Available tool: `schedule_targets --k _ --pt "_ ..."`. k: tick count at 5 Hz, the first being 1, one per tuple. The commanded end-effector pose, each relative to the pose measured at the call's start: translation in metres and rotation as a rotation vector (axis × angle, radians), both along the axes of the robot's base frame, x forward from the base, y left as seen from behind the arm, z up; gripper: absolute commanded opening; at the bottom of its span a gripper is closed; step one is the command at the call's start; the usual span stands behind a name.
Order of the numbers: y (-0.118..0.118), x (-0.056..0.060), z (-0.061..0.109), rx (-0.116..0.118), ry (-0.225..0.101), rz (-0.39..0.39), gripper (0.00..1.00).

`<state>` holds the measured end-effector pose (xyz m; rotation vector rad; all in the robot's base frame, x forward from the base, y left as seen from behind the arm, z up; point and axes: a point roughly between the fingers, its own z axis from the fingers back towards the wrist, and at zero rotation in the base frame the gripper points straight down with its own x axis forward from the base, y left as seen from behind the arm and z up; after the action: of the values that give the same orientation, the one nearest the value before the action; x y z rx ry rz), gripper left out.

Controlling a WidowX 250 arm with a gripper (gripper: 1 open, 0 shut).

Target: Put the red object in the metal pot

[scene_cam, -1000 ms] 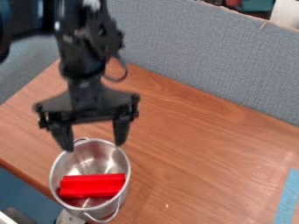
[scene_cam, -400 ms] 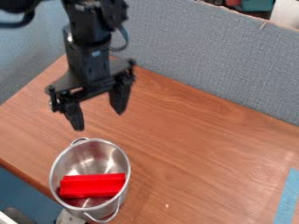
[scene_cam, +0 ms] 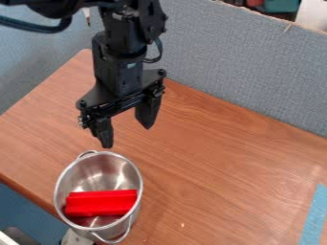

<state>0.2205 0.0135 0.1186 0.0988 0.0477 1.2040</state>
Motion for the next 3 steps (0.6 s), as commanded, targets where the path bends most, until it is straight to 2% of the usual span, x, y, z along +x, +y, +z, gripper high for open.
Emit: schedule_targets --k 1,3 --pt "0.018 -0.003 -0.009 0.007 -0.027 -0.164 1.00" --pt "0.004 -0.017 -0.002 0.003 -0.004 -0.381 1.00"
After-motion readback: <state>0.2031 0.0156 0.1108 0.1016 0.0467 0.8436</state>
